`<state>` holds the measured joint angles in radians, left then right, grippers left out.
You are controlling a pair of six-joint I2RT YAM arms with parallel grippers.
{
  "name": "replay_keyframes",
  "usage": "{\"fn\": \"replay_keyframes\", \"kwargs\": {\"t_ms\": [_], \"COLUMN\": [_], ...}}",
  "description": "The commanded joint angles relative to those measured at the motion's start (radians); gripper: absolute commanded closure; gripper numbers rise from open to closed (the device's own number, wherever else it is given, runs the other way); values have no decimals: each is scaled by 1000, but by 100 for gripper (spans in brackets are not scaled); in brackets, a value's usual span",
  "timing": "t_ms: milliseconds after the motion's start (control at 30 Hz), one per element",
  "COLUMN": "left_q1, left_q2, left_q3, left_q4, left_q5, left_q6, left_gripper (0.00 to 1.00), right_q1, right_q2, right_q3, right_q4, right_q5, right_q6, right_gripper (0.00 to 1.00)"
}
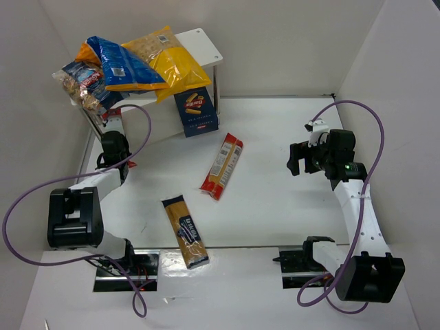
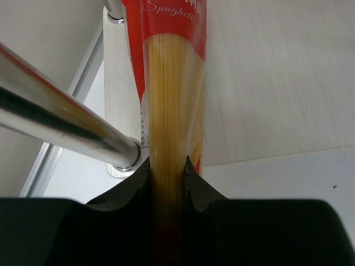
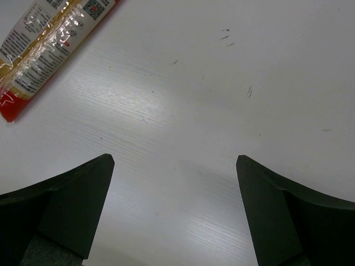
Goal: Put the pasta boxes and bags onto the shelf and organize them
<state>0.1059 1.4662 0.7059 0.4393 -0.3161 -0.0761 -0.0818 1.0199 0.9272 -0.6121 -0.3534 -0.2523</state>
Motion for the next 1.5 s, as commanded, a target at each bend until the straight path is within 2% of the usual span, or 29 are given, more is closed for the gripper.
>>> {"fn": "replay_keyframes", "kwargs": {"t_ms": [0,700,1100,1267,1467], "left_q1": [21,31,31,8,-11], "left_q2": [17,57,-46,-99,-130], "left_q3": [64,102,102,84,84], "left_q4": [139,130,49,27,-5], "left_q5": [-6,-24,-5,-5,-5], "left_q6": [19,29,19,19,19], "left_gripper": [100,100,65,45,43], "right_q1": [2,2,2,2,2], "right_q2": [-3,-3,-14,-24,-34], "right_q3": [-1,-1,-1,-1,-1], "right_q4": [41,41,32,23,23], "right_q5": [2,2,-25,-35,-44], "right_q6": [-8,-8,-18,-27,-27], "right_gripper": [0,0,0,0,0]}}
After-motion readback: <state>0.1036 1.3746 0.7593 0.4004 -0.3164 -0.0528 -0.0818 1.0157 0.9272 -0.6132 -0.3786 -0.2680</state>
